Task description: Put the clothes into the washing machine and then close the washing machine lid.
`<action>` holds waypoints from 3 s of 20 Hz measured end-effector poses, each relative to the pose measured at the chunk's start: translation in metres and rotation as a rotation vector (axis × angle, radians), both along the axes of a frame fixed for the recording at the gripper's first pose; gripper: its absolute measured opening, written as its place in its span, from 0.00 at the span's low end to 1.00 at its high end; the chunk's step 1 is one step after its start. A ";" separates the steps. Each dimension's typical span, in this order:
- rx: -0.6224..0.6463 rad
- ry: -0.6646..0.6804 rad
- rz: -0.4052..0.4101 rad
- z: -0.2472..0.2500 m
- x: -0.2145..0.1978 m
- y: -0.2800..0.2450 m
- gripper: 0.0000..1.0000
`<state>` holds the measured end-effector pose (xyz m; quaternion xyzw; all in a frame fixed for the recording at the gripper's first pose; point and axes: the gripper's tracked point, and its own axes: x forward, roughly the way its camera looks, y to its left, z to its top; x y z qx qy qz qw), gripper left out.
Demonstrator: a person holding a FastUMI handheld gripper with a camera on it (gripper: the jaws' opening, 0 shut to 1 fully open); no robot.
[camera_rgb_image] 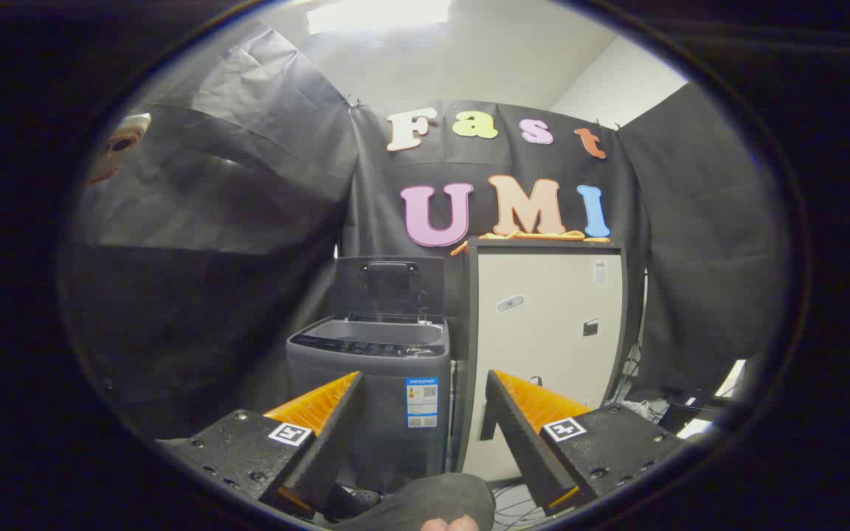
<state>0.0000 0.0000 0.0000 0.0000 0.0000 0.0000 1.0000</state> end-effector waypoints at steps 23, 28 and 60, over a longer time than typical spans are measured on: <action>-0.011 0.010 0.003 -0.003 0.002 0.003 0.98; -0.012 0.002 0.004 0.007 0.008 -0.001 0.98; -0.100 0.064 -0.050 0.048 0.182 -0.071 0.98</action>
